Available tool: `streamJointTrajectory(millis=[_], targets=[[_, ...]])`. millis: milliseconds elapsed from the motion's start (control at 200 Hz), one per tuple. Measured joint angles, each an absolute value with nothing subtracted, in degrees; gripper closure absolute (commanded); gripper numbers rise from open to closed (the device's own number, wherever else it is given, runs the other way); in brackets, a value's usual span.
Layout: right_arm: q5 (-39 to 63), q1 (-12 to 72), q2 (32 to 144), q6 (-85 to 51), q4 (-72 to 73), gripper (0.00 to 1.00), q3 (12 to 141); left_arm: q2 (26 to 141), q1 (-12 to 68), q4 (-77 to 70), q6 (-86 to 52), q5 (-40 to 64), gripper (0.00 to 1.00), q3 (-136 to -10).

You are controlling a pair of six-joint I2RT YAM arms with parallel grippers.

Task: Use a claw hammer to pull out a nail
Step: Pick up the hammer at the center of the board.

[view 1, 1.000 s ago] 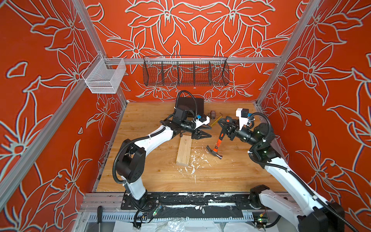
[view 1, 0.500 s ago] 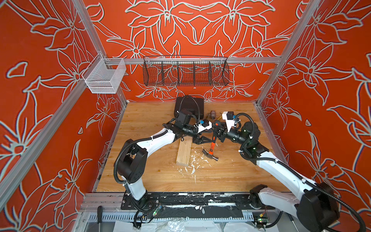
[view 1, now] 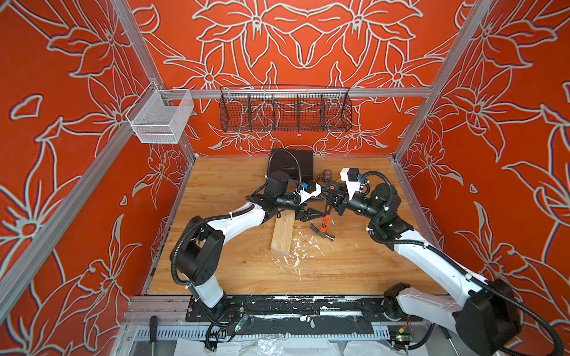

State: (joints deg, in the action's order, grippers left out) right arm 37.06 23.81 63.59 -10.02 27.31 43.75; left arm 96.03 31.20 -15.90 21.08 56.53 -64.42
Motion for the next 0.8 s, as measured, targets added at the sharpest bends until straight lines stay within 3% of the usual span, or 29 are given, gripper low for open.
streamJointTrajectory(millis=[350,525,665,801], targets=[[34.81,23.79,62.33,-9.56,30.0,1.0,45.23,95.31,30.74,-16.12,17.76,57.78,0.32,-63.72],[33.17,24.12,62.5,-10.22,31.4,1.0,47.05,94.87,32.29,-18.13,16.73,53.12,0.33,-62.89],[32.99,24.25,63.11,-11.77,34.26,1.0,47.27,94.74,34.39,-19.57,16.67,50.63,0.4,-61.76],[33.5,24.38,64.03,-12.71,34.59,1.0,48.53,94.74,34.54,-20.4,16.25,50.22,0.57,-61.73]])
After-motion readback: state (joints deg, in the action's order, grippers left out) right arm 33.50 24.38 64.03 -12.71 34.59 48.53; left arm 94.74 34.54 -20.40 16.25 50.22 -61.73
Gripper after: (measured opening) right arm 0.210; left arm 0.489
